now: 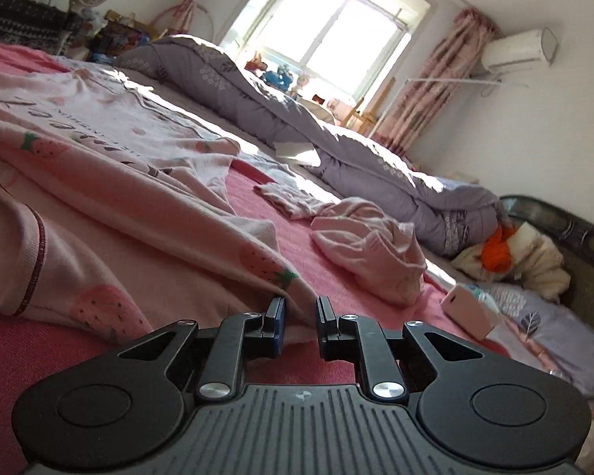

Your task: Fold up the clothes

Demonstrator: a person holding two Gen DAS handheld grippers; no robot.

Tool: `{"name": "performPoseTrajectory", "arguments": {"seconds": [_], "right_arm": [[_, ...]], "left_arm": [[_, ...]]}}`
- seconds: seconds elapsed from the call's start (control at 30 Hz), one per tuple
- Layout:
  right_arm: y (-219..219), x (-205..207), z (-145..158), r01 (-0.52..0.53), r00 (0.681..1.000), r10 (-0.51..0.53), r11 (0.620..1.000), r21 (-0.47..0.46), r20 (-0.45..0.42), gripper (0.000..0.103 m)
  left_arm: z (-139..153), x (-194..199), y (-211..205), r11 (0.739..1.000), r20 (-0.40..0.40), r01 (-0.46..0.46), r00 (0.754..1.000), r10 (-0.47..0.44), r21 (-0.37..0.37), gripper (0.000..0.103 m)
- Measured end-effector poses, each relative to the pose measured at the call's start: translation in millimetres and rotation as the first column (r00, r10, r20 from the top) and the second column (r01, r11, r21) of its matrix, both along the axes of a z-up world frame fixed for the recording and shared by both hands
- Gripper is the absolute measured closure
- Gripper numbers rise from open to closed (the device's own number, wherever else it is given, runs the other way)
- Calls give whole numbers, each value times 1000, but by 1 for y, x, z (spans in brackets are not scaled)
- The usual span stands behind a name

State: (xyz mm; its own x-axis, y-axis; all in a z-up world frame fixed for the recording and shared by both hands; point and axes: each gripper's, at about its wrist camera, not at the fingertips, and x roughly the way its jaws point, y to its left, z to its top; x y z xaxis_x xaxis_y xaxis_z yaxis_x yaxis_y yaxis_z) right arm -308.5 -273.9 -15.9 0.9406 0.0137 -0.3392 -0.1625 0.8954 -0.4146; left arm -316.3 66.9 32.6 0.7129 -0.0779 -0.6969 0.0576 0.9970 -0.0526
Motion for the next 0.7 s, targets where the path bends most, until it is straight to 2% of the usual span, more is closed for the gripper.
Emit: {"name": "performPoseTrajectory", "arguments": {"seconds": [0.07,0.1,0.13,0.27,0.3,0.33,0.37,0.4,0.43,0.57,0.7], "right_arm": [[-8,-10,4,-26,1000,26,996,90,5,78],[-9,-11,6,-41,999,42,991,130,-2,66],[-10,-11,8,-46,999,47,985,165,-6,59],[-4,13,7,25,998,-32,987,159,46,30],[-4,22,5,40,998,-46,985,169,34,30],[-5,30,4,44,999,-48,981,188,16,33],[-7,36,3,45,999,-44,975,217,-7,51],[-10,37,4,46,999,-40,966,255,-30,85],[-13,37,5,49,998,-36,955,293,-50,94],[-23,15,6,78,997,-75,943,325,-20,94],[-33,0,2,105,994,-93,933,345,-51,94]], "left_arm": [[0,-1,3,1000,4,-5,1000,5,-14,14],[0,-1,2,1000,4,-7,1000,7,-9,14],[0,-1,1,1000,4,-9,1000,9,-2,14],[-1,-1,-1,1000,6,-10,1000,10,5,14],[-1,-1,0,1000,6,-10,1000,10,-1,14],[-1,-1,1,1000,5,-11,1000,11,-4,14],[-1,-1,1,1000,5,-10,1000,10,-5,14],[-1,-1,1,1000,5,-9,1000,9,-4,14],[-1,-1,1,1000,4,-8,1000,8,-4,14],[-2,0,2,1000,3,-4,1000,4,-3,12],[-2,1,2,1000,3,-2,1000,2,-1,11]]}}
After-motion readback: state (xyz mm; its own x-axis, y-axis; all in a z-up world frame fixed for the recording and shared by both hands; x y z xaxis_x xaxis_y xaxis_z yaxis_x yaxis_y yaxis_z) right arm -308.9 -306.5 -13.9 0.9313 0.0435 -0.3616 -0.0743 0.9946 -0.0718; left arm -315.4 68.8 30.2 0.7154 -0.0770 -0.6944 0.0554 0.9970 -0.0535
